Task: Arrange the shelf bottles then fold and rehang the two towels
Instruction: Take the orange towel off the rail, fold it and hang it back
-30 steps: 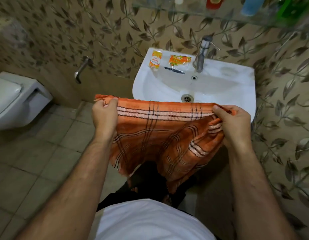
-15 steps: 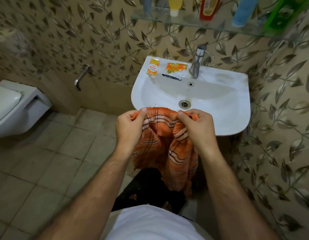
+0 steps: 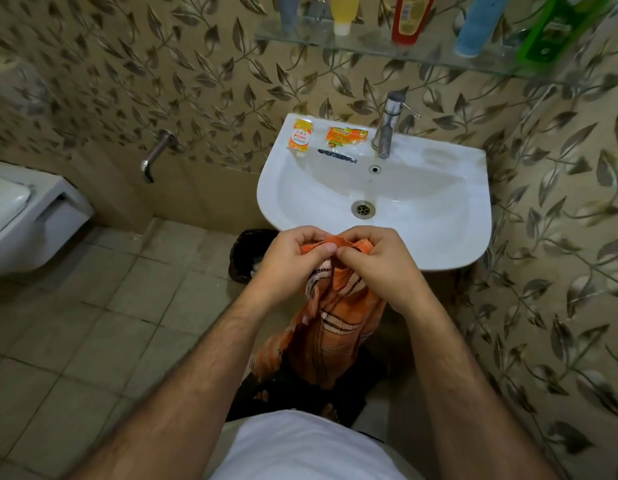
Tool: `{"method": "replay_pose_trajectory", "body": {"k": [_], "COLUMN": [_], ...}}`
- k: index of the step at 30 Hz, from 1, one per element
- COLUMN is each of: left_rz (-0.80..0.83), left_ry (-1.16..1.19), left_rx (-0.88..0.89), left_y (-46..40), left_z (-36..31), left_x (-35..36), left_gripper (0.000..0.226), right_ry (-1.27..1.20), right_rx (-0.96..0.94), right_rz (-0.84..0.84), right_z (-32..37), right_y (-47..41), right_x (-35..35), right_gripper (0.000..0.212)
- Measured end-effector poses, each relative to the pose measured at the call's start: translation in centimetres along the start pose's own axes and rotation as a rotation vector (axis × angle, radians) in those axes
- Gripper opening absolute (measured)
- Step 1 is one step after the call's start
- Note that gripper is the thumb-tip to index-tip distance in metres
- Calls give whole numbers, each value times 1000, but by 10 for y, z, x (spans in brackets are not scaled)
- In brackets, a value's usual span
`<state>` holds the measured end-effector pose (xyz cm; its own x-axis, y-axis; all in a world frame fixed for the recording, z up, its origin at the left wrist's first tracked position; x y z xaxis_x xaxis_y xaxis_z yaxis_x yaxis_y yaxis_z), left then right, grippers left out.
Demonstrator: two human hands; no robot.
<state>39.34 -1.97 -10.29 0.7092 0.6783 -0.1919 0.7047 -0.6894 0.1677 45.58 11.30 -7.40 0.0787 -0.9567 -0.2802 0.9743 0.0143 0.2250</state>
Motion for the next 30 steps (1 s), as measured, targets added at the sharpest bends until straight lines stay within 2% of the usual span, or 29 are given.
{"method": "replay_pose_trajectory", "body": {"k": [2,5,6,7,12,16,19,21,23,26,28,30], "left_rz": [-107,-322,-377,-424,-525,-561,-494,-395,-260,-52,-65,-76], "left_ry": [-53,-62,-28,11,110,88,114,105,85,115,52,15], "left_rx": [2,-16,-29,-40,-107,-149,-156,-153,-101,42,67,54], "left_y": [-3,0,1,2,8,12,13,13,11,8,4,1], "left_z": [-1,-3,-1,2,12,17,19,14,3,-18,-25,-30], "left_x": [-8,-27,-34,-40,-54,-60,-55,-48,-36,-11,-9,-10], "left_gripper": [5,21,21,20,16,16,2,32,52,52,49,46], "right_ry": [18,77,94,121,190,133,49,18,57,102,157,163], "right_rx": [3,72,97,115,23,-95,-123,-122,-114,-118,-115,-123], "right_rz": [70,119,121,124,69,-130,-307,-372,-356,-306,-334,-285], "right_z": [-3,-12,-15,-16,-14,-8,-6,-3,4,15,22,28], "right_y": [1,6,9,11,16,20,21,17,11,4,3,1], "right_x": [5,2,-2,-6,-20,-34,-41,-40,-34,-24,-25,-26], "right_gripper": [27,71,76,73,20,14,20,25,23,16,16,14]}}
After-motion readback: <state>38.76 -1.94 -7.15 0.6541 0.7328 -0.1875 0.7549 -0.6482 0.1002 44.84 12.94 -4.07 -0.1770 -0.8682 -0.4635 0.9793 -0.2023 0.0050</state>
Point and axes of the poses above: each hand's wrist, its own y-axis away from the middle knuckle, its own x-axis out of the palm, z = x × y, the point moved 6 cm from there along -y, towards the middle knuckle, and after that the axes turned 15 degrees about z, right-handed, at the moved point
